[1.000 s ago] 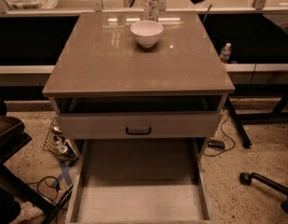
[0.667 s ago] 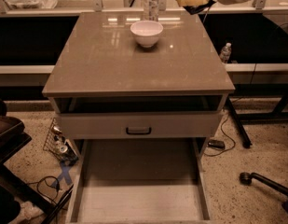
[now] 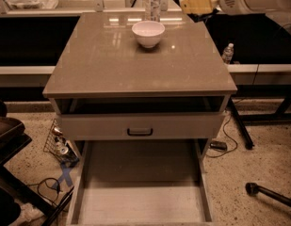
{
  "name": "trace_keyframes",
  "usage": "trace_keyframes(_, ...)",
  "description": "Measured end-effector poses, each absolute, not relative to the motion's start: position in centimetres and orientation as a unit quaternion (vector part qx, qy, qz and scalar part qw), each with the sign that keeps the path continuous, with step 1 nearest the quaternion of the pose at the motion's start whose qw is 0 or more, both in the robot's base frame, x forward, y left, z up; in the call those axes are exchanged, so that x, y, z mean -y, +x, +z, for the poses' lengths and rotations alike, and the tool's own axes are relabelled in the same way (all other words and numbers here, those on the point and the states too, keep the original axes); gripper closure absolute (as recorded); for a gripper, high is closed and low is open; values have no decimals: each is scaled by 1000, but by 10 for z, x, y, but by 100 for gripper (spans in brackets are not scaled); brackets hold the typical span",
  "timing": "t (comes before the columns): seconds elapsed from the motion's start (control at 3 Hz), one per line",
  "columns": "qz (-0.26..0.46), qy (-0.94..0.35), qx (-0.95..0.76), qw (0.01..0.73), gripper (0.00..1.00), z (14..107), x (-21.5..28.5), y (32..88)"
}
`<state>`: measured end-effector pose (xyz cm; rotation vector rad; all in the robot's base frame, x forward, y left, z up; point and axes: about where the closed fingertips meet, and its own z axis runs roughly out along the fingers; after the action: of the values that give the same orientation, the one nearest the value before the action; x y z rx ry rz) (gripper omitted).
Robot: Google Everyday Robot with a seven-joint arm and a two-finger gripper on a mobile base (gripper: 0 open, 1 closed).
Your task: Place rxbar blueberry into middle drawer
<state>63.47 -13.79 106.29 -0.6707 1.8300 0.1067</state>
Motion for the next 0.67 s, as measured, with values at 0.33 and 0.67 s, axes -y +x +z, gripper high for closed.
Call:
trace_keyframes(0.33, 89, -301, -787, 531, 100, 986, 70, 652)
trace_keyframes(0.67, 180, -350, -787, 475, 100, 853, -96, 676)
